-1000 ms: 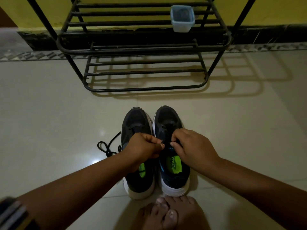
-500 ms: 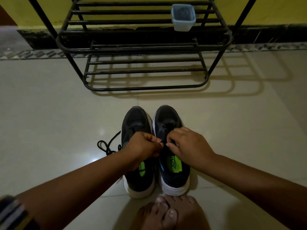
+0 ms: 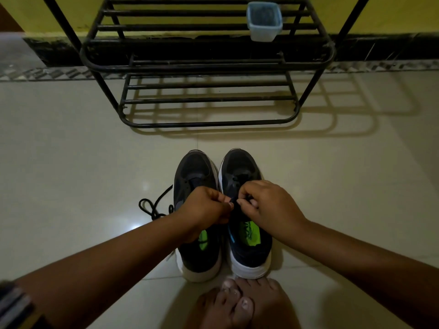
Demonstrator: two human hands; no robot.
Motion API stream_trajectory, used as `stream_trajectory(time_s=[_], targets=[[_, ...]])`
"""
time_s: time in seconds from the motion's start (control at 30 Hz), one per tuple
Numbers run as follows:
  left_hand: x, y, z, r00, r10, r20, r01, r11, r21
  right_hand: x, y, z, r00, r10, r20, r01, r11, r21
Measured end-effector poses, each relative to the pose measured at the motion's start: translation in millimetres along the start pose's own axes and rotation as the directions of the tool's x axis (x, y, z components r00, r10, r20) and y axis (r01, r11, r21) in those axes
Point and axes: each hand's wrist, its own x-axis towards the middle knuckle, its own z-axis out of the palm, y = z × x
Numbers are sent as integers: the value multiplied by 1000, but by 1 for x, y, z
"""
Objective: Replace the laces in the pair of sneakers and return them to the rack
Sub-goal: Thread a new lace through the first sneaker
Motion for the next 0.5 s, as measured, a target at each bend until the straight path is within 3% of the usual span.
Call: stream_trajectory(time_s=[0.27,0.5], targets=[[-1,1,-1,1000,-3,12,3,1000,-18,-2,-2,3,994,28,101,-28,1000,-3],[-3,0,-1,1000,10,8,-10,1000,-22,-3,-6,3,997,46,68,-44,999,-30]])
